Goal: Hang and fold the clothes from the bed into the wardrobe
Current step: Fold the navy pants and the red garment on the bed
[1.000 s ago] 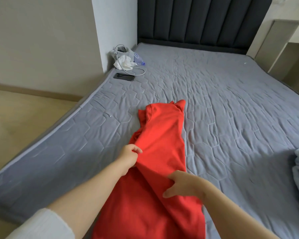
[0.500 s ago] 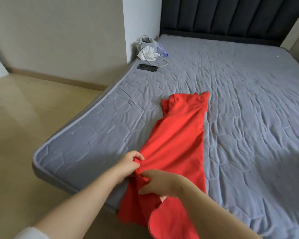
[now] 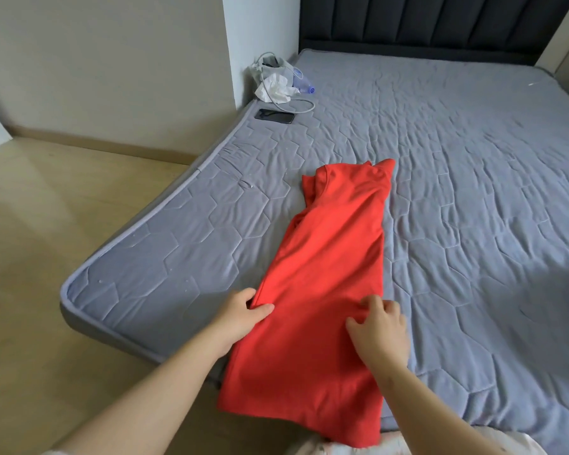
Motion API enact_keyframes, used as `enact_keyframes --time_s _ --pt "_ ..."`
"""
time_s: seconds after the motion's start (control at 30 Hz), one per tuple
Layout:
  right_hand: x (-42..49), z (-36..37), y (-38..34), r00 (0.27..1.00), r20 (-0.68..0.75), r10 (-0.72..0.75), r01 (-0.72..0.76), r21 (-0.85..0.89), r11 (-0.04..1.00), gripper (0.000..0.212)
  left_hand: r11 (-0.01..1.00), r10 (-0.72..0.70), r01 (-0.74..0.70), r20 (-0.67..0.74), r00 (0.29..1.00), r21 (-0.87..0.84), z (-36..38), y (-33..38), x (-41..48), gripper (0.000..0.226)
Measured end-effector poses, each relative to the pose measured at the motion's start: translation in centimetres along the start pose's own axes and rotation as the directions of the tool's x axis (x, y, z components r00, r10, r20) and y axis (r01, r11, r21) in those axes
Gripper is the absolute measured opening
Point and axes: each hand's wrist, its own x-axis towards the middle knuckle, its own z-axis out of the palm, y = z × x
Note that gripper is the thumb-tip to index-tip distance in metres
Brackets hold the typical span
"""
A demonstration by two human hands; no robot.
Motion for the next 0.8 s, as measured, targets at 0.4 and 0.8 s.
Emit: enact_keyframes --time_s 0.4,0.8 --pt "-1.3 0.2 5.2 0.949 0.176 0.262 -0.315 0.577 0.753 0.041 0.924 -0.112 0.088 -0.044 0.993 -0.372 1.8 -1.4 -1.8 0.007" --pt "-1.5 -3.7 2.8 0.817 0.563 -0.122 -0.518 0.811 0.274 0.015 0.852 -0.004 0.002 -0.003 1.0 -0.523 -0.7 2.7 -2.9 0.041"
